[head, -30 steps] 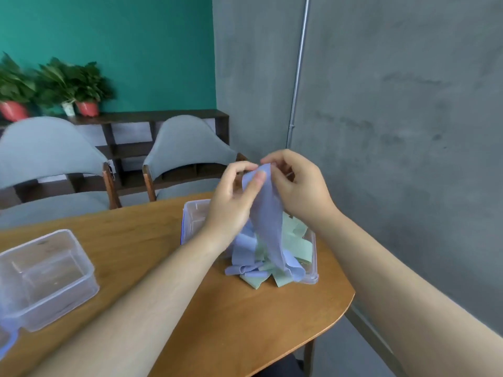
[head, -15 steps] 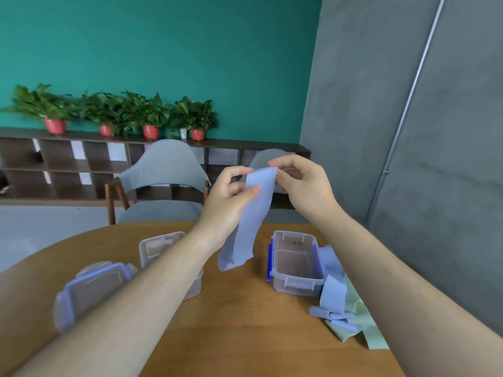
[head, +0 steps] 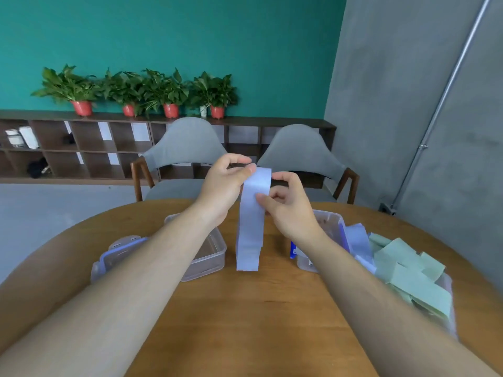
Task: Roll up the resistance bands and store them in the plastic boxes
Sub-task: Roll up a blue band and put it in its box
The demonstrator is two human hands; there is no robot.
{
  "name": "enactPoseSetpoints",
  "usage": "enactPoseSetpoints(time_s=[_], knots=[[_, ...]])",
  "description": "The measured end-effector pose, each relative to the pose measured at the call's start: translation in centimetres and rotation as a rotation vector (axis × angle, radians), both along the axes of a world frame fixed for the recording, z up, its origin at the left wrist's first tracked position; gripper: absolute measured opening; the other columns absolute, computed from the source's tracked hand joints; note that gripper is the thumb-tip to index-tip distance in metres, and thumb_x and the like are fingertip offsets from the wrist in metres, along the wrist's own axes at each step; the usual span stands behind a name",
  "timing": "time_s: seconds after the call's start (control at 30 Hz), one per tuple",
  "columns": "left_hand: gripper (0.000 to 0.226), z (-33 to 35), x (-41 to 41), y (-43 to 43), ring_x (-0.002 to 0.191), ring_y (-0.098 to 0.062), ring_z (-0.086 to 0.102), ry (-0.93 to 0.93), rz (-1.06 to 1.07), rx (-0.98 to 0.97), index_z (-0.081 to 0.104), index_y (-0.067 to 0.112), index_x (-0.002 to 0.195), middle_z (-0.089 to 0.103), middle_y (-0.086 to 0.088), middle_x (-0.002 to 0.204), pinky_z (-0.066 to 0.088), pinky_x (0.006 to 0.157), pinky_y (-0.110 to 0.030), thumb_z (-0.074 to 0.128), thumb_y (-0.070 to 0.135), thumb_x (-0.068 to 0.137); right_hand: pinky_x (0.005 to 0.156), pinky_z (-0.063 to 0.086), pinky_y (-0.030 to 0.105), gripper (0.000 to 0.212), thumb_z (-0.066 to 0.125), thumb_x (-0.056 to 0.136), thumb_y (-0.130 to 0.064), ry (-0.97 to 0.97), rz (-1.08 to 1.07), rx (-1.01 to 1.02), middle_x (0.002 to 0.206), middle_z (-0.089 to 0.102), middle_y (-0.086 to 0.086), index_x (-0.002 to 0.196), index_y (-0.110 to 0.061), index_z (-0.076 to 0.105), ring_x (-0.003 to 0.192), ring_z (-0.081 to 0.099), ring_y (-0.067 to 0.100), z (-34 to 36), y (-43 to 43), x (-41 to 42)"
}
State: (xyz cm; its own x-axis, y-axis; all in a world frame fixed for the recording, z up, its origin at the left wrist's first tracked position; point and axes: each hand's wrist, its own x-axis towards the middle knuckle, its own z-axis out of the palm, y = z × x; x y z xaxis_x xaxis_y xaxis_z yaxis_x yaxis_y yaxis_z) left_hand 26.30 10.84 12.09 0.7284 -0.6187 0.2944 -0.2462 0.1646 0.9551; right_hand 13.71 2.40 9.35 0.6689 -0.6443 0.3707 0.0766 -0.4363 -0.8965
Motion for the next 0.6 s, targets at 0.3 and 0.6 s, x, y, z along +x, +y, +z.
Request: enactPoseSetpoints(time_s=[0.3,0.6], knots=[[0.029,-3.6,-1.5,0.9,0.094,-0.014,0.068,0.010,0.015,0.061,0.056,0.029,0.113,0.073,-0.002,0.092,0.050,0.084,-0.032,0.073,0.021,0.090,0.079,0.060,0.035,0.038,0.074,0.090,-0.033,0.030,0.016,0.223,0.089,0.074,0.005,0.119,-0.022,0.053,0.078,0.071,0.011,0.7,-1.2,-0.4],[0.021,-4.4,-1.2,1.5,0.101,-0.021,0.069,-0.018,-0.120,0.155,0.060,0.038,0.110,0.075,0.000,0.100,0.056,0.091,-0.050,0.069,0.034,0.091,0.082,0.059,0.034,0.034,0.073,0.090,-0.019,0.004,0.059,0.248,0.091,0.077,0.004,0.118,-0.021,0.053,0.087,0.073,0.017,0.5,-1.5,-1.2]])
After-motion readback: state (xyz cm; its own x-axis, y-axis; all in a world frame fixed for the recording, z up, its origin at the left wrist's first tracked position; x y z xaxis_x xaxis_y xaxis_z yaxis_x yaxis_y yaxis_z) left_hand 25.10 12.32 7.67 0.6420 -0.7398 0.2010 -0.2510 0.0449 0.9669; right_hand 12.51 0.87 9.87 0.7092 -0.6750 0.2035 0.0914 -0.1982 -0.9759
